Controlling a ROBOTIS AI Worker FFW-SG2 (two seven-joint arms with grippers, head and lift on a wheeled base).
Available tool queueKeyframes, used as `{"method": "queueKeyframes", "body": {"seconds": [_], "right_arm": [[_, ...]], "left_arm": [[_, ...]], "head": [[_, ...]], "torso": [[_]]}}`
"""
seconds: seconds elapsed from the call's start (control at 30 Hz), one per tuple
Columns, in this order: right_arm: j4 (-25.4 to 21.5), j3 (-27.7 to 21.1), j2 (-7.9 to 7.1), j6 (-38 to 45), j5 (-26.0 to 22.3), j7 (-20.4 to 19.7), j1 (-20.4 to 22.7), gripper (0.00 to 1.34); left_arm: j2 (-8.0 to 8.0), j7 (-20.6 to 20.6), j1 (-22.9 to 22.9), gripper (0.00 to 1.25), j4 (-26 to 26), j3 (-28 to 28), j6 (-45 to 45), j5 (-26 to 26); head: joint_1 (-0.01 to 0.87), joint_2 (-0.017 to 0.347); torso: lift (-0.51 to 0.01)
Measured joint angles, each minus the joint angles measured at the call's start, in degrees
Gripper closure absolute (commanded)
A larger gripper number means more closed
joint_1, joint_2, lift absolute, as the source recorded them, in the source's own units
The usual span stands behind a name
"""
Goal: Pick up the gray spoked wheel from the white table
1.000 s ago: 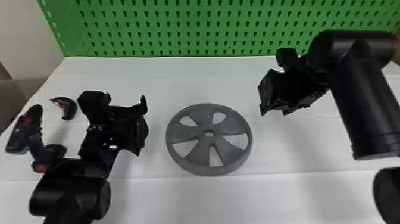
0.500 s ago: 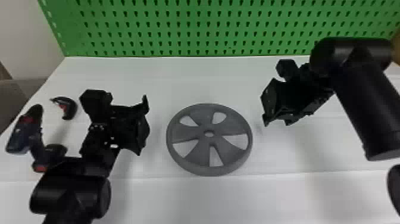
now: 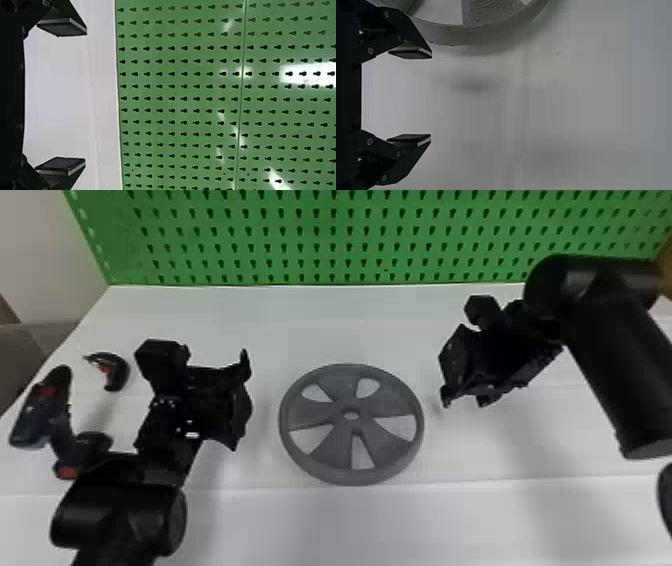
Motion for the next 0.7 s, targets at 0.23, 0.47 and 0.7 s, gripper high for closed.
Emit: {"method": "queueKeyframes", "body": {"seconds": [0.23,0.47,0.7], "right_arm": [[0.23,0.13,-0.15,0.00,-0.58,0.00,-0.06,0.51],[1.25,1.41,-0.20,0.00,-2.26,0.00,-0.29,0.51],[1.91,3.83,0.00,0.00,-5.47,0.00,-0.79,0.51]], "left_arm": [[0.08,0.00,-0.05,0.13,0.00,-0.06,0.02,0.04],[0.09,0.02,0.02,0.13,0.00,-0.07,0.04,0.09],[0.09,0.01,0.02,0.13,0.00,-0.12,0.11,0.09]], "head": [[0.767,0.035],[0.767,0.035],[0.767,0.035]], "torso": [[-0.107],[-0.107],[-0.107]]}}
